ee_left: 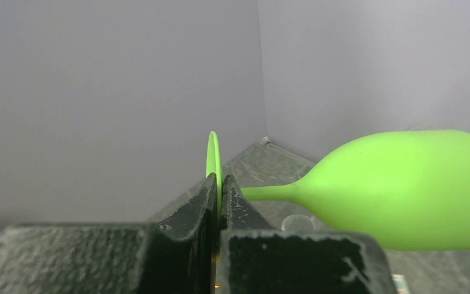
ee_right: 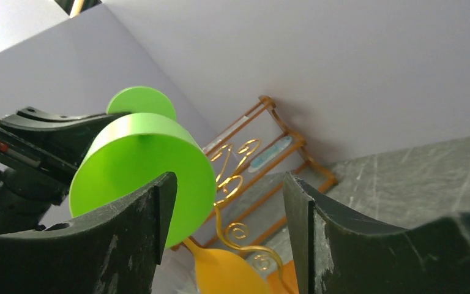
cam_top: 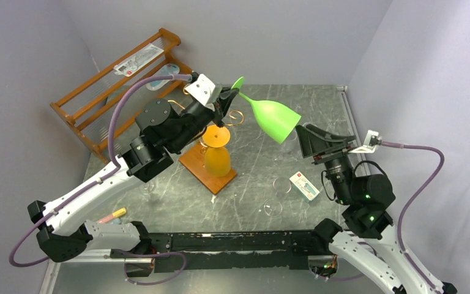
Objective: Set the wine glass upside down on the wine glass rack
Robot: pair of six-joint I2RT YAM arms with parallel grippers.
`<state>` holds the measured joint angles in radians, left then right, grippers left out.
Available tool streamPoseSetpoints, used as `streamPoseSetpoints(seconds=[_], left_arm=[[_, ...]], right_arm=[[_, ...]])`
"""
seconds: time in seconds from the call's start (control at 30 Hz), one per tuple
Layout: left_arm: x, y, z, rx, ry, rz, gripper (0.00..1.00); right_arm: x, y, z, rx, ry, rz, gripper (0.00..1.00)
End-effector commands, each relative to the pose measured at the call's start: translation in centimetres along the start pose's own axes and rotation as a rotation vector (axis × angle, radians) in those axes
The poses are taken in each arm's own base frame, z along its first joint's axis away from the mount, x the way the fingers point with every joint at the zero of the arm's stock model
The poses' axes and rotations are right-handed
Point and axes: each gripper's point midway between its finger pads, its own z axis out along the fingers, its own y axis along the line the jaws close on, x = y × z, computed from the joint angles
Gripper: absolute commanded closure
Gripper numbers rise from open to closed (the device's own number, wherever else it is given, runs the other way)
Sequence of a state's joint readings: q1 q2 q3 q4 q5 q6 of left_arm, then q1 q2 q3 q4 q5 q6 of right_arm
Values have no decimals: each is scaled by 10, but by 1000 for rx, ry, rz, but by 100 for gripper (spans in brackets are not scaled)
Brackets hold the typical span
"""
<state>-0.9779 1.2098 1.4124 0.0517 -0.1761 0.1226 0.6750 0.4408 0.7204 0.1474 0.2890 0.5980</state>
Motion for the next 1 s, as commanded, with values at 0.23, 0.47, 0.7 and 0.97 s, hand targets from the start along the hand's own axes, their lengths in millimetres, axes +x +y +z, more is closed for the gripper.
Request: streamPoseSetpoints(seconds=[0.23, 0.47, 0.7, 0.97], left_arm=[[-49, -4, 5, 99, -138, 348, 95], [-41, -41, -9, 319, -230, 514, 95], [-19, -64, -21, 473, -231, 599, 95], [-7, -75, -31, 563, -219, 637, 95]], right_arm=[[-48, 14, -17, 50, -12, -37, 27], [-2, 61, 21, -125, 316, -190, 23], [55, 83, 28, -321, 543, -194, 25], [85, 91, 19, -418, 675, -158, 41]])
